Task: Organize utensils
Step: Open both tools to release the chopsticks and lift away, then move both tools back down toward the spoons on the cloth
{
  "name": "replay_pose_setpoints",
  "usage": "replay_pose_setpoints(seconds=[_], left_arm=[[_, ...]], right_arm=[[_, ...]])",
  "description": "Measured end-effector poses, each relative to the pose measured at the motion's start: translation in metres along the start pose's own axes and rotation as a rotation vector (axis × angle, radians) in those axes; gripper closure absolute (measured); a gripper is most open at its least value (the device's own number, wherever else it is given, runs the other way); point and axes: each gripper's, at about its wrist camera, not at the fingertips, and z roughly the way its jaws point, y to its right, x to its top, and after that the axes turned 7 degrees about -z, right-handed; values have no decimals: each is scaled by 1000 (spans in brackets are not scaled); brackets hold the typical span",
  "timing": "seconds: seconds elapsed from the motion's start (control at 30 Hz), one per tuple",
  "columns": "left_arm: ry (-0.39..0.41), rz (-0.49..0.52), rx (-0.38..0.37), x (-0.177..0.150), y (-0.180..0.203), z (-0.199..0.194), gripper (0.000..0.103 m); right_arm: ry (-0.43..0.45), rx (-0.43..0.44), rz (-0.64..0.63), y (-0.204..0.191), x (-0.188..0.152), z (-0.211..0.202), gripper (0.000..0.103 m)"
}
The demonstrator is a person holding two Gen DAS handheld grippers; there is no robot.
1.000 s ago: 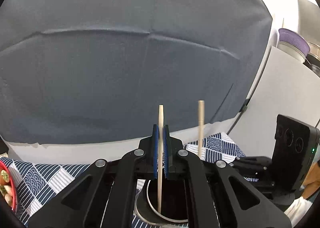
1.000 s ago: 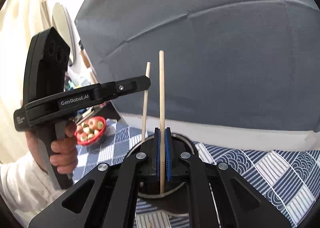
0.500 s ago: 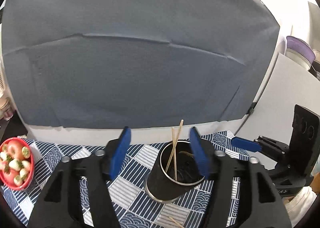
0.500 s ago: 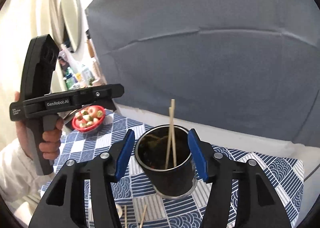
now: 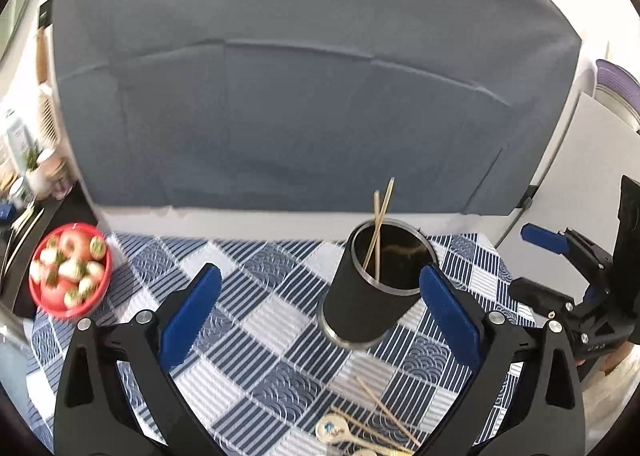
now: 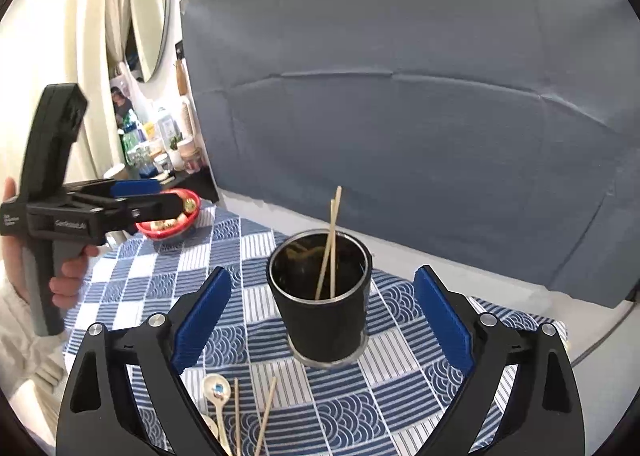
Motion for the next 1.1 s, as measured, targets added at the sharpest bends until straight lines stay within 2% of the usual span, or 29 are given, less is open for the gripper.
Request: replay_pose_setpoints(seconds=[0.43, 0.83, 1.1], left_arm=[[-87, -21, 138, -56, -10, -12, 6], [-187, -81, 227, -115, -18, -14, 6], [-267, -120, 260, -152, -23, -12, 6]], right_arm=[[-86, 38, -39, -16, -30, 7, 13], [-178, 112, -99, -33, -62, 16, 13], [-238, 154, -127, -44, -90, 17, 13]])
